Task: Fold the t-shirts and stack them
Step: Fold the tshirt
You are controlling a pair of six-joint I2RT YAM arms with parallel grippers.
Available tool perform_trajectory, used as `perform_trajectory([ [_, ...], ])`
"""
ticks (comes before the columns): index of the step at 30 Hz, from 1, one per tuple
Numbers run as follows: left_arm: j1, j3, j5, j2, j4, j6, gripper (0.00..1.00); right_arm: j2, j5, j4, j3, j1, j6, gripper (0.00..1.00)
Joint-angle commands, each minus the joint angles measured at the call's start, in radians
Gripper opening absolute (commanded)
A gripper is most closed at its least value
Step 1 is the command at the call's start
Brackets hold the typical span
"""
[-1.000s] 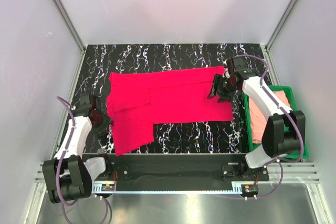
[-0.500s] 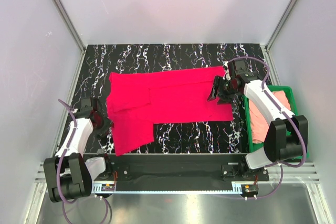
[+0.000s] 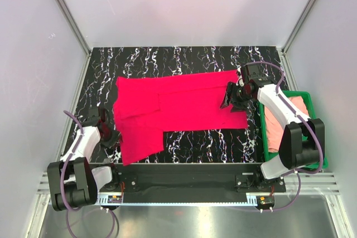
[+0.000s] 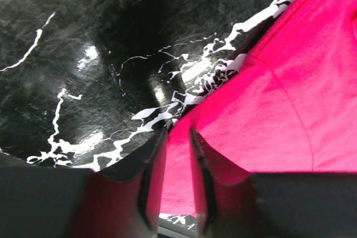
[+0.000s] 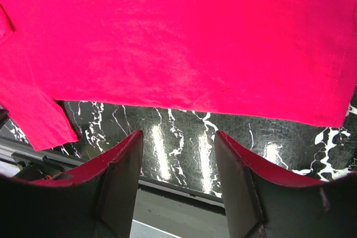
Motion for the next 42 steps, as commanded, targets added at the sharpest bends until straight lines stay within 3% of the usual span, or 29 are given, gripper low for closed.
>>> perform_trajectory([
  [1,0.004,-0.013,-0.066,0.039,0.032,0.003,0.27,0.005,0.045,-0.02,0.033,-0.001,0.007,0.61],
  [7,0.002,-0.026,-0.09,0.076,0.069,0.023,0.18,0.01,0.068,-0.037,0.042,-0.001,0.001,0.61],
  [10,0.001,0.0,-0.075,0.072,0.066,0.046,0.01,0.007,0.126,-0.058,0.021,-0.004,0.03,0.61],
  [11,0.001,0.007,-0.07,0.076,0.052,0.052,0.0,0.002,0.138,-0.064,0.01,-0.006,0.036,0.61],
  [18,-0.004,-0.004,-0.043,0.072,0.041,0.026,0.0,0.011,0.232,-0.031,-0.128,-0.055,0.108,0.46],
  [21,-0.007,-0.004,-0.041,0.067,0.029,0.017,0.0,0.043,0.27,-0.005,-0.161,-0.082,0.115,0.48],
  [22,-0.007,-0.003,-0.041,0.066,0.02,0.017,0.0,0.047,0.267,0.006,-0.172,-0.098,0.11,0.58],
  [23,-0.008,0.002,-0.041,0.059,0.015,0.013,0.0,0.045,0.254,0.009,-0.186,-0.111,0.108,0.61],
  [26,-0.008,0.007,-0.041,0.053,0.005,0.006,0.0,0.027,0.253,0.018,-0.203,-0.154,0.111,0.61],
  [42,-0.01,0.002,-0.018,0.036,0.02,-0.006,0.0,-0.047,0.41,0.259,-0.378,-0.165,0.296,0.43],
])
